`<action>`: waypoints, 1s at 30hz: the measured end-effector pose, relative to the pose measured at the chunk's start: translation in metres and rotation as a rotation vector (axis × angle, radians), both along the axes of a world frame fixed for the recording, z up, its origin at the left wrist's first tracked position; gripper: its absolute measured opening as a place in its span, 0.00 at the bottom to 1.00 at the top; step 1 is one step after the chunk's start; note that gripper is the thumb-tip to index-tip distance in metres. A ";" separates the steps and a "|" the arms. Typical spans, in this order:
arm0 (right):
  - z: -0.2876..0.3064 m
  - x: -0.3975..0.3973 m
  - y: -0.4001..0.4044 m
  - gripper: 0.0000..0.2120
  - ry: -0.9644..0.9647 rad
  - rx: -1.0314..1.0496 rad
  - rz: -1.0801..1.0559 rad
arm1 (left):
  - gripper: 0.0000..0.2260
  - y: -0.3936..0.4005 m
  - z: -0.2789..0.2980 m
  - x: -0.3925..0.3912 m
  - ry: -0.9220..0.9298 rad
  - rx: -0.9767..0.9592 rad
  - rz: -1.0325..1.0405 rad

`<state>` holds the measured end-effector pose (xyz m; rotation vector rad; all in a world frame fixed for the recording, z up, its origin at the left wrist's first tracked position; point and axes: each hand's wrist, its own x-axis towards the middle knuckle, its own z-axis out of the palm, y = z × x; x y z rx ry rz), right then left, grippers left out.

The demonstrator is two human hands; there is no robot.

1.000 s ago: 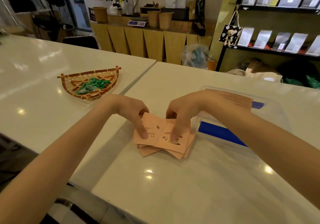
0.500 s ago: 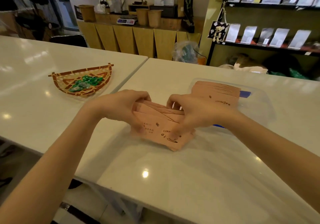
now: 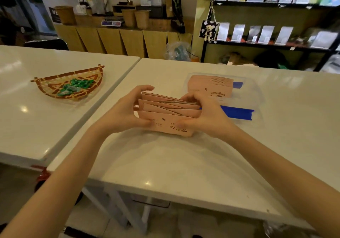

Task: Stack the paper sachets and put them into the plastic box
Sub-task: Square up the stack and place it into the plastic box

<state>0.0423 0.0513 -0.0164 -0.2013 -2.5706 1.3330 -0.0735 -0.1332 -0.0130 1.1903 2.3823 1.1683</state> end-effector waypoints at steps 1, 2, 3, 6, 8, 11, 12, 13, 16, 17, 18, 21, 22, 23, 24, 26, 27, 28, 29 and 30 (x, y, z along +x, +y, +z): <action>-0.003 0.001 -0.001 0.29 0.001 0.021 0.000 | 0.37 -0.002 -0.003 0.002 -0.006 -0.002 0.011; -0.006 0.003 -0.002 0.30 -0.001 0.032 0.000 | 0.37 -0.002 -0.006 0.004 -0.015 -0.009 0.019; -0.009 0.003 -0.003 0.31 -0.009 0.029 0.000 | 0.38 -0.003 -0.008 0.005 -0.026 -0.019 0.028; -0.016 0.005 -0.002 0.33 -0.037 -0.004 -0.019 | 0.38 -0.003 -0.012 0.010 -0.057 -0.039 0.024; -0.018 0.007 -0.001 0.33 -0.047 -0.049 -0.025 | 0.38 -0.002 -0.014 0.011 -0.076 -0.039 0.015; -0.021 0.009 -0.002 0.35 -0.058 -0.115 -0.023 | 0.38 -0.001 -0.018 0.010 -0.103 -0.033 0.029; -0.022 0.009 -0.002 0.36 -0.058 -0.138 -0.025 | 0.38 -0.001 -0.019 0.009 -0.115 -0.024 0.036; -0.023 0.009 -0.001 0.37 -0.059 -0.164 -0.029 | 0.38 0.000 -0.020 0.010 -0.131 -0.008 0.043; -0.028 0.010 -0.001 0.40 -0.063 -0.266 -0.048 | 0.37 -0.001 -0.026 0.012 -0.207 0.052 0.076; -0.029 0.011 -0.002 0.39 -0.053 -0.322 -0.052 | 0.36 0.000 -0.029 0.013 -0.237 0.077 0.091; -0.030 0.012 -0.004 0.38 -0.036 -0.387 -0.056 | 0.35 0.000 -0.032 0.014 -0.264 0.103 0.108; -0.034 0.015 -0.010 0.30 0.030 -0.532 -0.067 | 0.32 0.003 -0.038 0.016 -0.299 0.161 0.146; -0.036 0.014 -0.014 0.27 0.042 -0.541 -0.076 | 0.31 0.004 -0.039 0.017 -0.309 0.179 0.150; -0.037 0.013 -0.018 0.26 0.053 -0.537 -0.086 | 0.31 0.005 -0.041 0.018 -0.329 0.204 0.156; -0.039 0.012 -0.021 0.26 0.066 -0.538 -0.096 | 0.31 0.006 -0.043 0.020 -0.363 0.237 0.168; -0.043 0.008 -0.027 0.27 0.095 -0.559 -0.117 | 0.32 0.008 -0.047 0.023 -0.453 0.321 0.193; -0.043 0.007 -0.029 0.27 0.102 -0.580 -0.122 | 0.32 0.009 -0.048 0.024 -0.483 0.358 0.199; -0.043 0.006 -0.031 0.26 0.106 -0.603 -0.116 | 0.31 0.011 -0.048 0.025 -0.493 0.384 0.204; -0.043 0.006 -0.032 0.26 0.106 -0.619 -0.103 | 0.30 0.012 -0.047 0.025 -0.488 0.408 0.210; -0.044 0.006 -0.032 0.26 0.103 -0.621 -0.086 | 0.29 0.013 -0.045 0.025 -0.475 0.434 0.217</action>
